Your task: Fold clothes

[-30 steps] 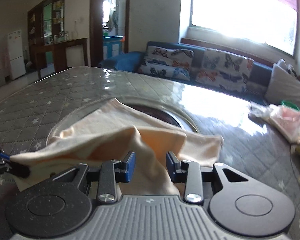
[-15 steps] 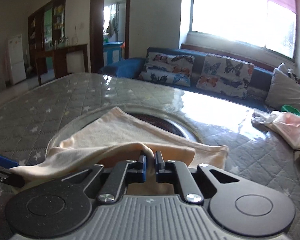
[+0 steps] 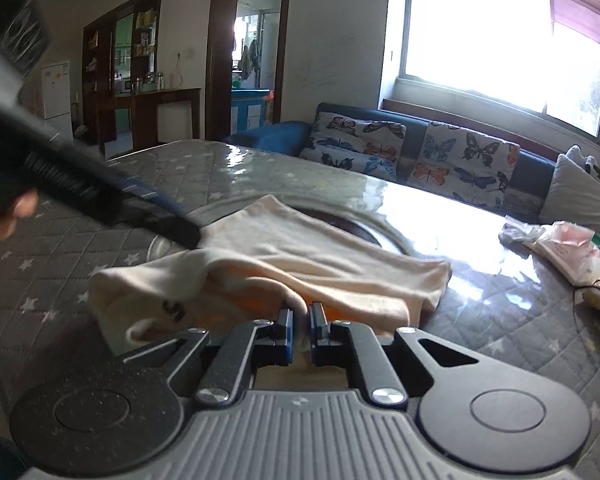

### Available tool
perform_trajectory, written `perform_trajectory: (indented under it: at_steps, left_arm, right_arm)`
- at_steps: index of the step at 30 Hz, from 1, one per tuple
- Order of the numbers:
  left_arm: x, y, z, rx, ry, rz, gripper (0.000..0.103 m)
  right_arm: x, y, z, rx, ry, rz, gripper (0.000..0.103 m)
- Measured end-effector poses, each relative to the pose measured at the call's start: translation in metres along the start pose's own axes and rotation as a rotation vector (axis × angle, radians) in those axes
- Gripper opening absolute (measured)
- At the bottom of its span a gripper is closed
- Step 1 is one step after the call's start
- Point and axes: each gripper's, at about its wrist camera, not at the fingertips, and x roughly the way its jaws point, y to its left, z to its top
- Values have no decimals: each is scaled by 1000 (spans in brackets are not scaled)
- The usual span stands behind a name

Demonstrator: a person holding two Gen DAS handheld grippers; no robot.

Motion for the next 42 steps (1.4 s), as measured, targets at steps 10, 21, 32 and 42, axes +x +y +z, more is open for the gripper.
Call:
perform_trajectory:
  at_steps: [10, 21, 32, 42]
  left_arm:
    - [41, -47, 14, 152, 104, -192, 47]
    - [46, -9, 16, 40, 133, -201, 47]
    - [47, 9, 9, 0, 99, -115, 6]
    - [28, -3, 21, 87, 20, -165, 17]
  right_arm:
    - [-4, 13, -13, -32, -54, -11, 7]
    - [-6, 5, -16, -9, -88, -41, 7]
    - [-2, 3, -19, 3, -67, -57, 7]
    - [1, 2, -20, 30, -52, -66, 7]
